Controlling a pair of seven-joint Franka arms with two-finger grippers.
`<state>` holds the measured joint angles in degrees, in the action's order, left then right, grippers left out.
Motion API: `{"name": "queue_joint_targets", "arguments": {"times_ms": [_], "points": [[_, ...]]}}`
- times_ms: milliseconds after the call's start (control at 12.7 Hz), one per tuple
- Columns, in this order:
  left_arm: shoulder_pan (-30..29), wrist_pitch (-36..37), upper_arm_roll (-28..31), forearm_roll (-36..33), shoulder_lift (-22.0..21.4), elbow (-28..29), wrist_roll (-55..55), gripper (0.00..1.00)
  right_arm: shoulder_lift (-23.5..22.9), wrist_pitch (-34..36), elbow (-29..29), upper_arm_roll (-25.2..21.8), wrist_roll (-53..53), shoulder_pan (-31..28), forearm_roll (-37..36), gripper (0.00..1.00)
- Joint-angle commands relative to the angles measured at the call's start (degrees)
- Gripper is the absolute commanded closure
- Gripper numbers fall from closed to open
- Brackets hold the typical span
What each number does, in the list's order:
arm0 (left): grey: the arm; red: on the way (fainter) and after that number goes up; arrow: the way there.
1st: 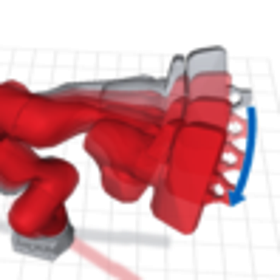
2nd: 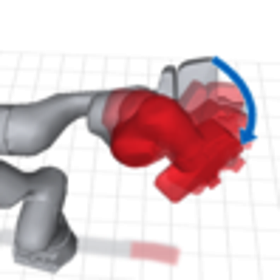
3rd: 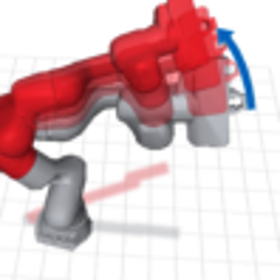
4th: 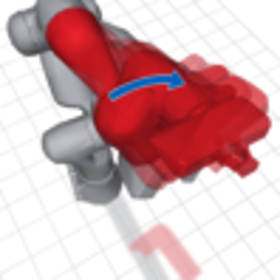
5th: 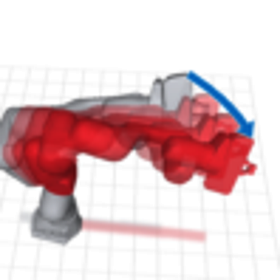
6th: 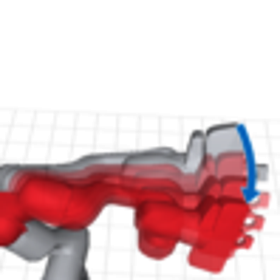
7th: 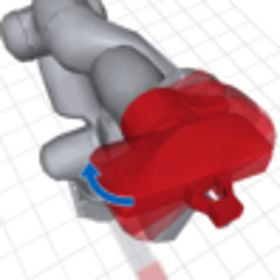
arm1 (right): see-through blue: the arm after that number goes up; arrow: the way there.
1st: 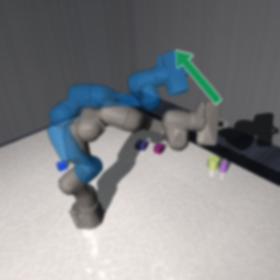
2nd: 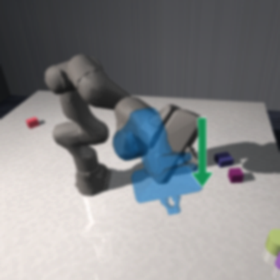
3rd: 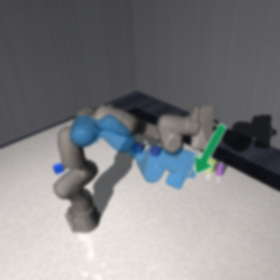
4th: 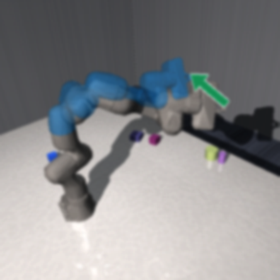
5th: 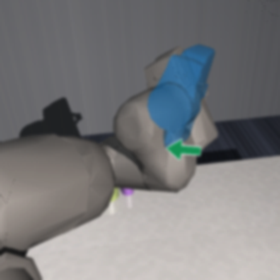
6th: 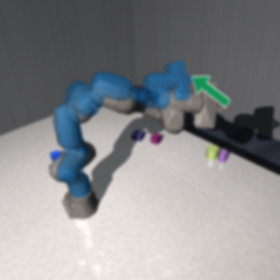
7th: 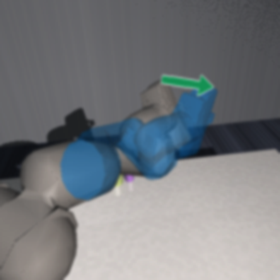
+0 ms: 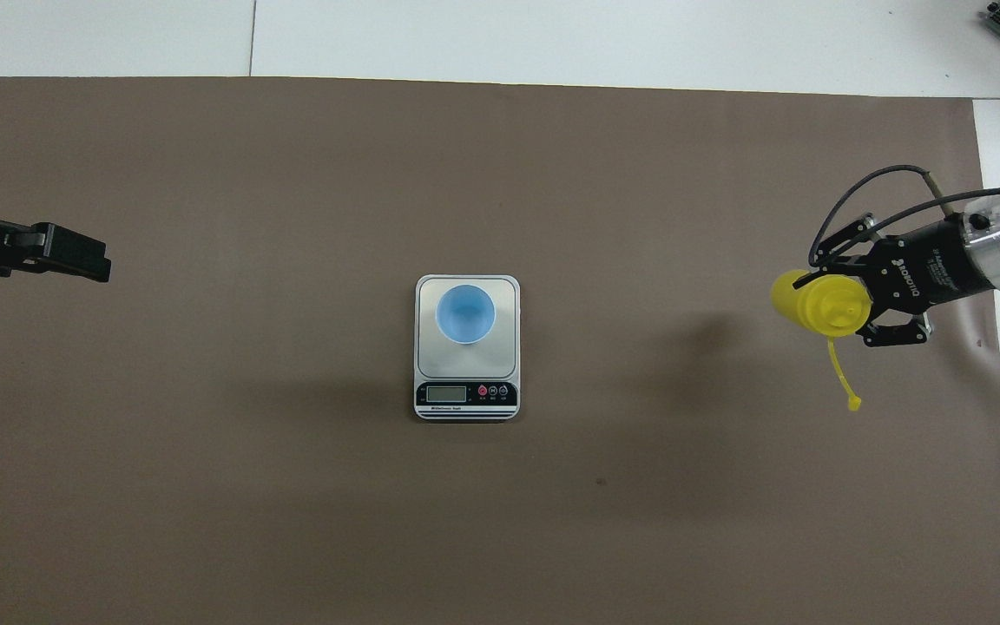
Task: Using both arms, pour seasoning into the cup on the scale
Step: 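Lower the yellow bottle onto the table with the right gripper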
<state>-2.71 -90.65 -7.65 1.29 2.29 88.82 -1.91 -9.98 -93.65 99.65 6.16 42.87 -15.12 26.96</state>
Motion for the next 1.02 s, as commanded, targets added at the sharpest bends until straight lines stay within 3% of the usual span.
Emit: {"name": "queue_joint_targets", "arguments": {"times_ms": [0,628,942], "points": [[0.0,-1.2,-0.1,0.6,-1.5,1.8,0.4,0.00,0.8,4.3,1.5,0.4,-10.9,-3.6,0.8,1.00],[0.0,-1.4,-0.1,0.6,-1.5,2.0,0.4,0.00,-4.4,11.6,-3.8,0.3,-38.7,-5.4,-18.9,1.00],[0.0,-1.4,-0.1,0.6,-1.5,2.1,0.4,0.00,-7.4,15.0,-7.9,0.4,-44.5,-6.2,-24.2,1.00]]}}
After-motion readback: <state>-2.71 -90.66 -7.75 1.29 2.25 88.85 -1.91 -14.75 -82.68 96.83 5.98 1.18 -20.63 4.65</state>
